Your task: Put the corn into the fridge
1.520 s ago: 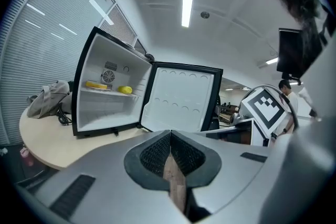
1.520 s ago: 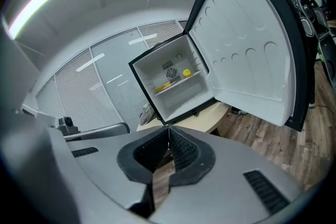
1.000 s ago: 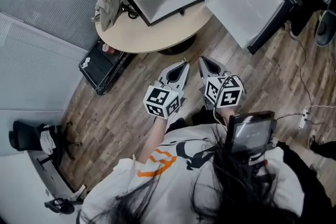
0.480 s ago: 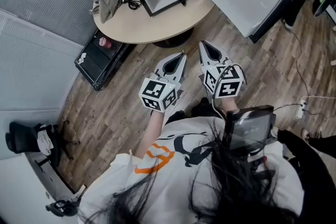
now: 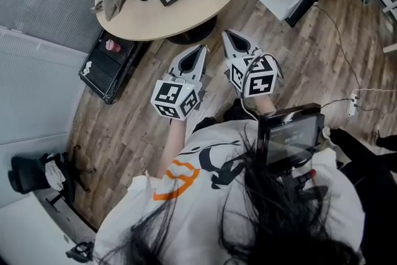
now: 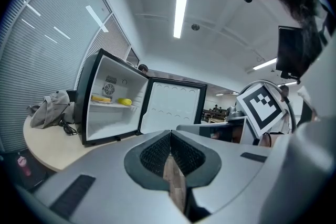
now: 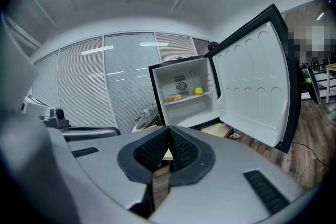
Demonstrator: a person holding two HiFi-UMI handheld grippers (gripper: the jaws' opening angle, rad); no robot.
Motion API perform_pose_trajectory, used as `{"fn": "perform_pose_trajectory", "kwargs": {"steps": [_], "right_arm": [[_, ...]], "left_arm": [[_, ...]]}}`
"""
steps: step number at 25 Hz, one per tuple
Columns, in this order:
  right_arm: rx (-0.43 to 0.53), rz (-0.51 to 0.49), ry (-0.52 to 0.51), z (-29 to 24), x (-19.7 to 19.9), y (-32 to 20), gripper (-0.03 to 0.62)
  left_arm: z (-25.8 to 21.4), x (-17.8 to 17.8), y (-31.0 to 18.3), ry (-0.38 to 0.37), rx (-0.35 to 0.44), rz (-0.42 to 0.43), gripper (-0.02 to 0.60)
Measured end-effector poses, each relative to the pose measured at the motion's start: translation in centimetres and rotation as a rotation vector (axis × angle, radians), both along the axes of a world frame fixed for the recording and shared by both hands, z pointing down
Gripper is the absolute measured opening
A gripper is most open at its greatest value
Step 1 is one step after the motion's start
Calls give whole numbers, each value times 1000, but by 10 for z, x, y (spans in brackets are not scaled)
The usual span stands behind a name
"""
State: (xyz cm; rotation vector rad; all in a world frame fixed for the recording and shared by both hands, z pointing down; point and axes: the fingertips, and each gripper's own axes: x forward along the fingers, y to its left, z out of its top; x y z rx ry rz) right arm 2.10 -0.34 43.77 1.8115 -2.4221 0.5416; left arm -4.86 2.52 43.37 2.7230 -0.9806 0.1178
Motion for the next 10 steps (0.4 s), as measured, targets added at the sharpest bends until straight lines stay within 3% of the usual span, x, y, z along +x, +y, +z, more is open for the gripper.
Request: {"fn": "perform_pose_trajectory", "kwargs": {"steps": [10], "right_arm": [[4, -4, 30, -2, -6, -4, 15]], "left_arm": [[-5, -7, -1, 13, 13, -2, 11]]}}
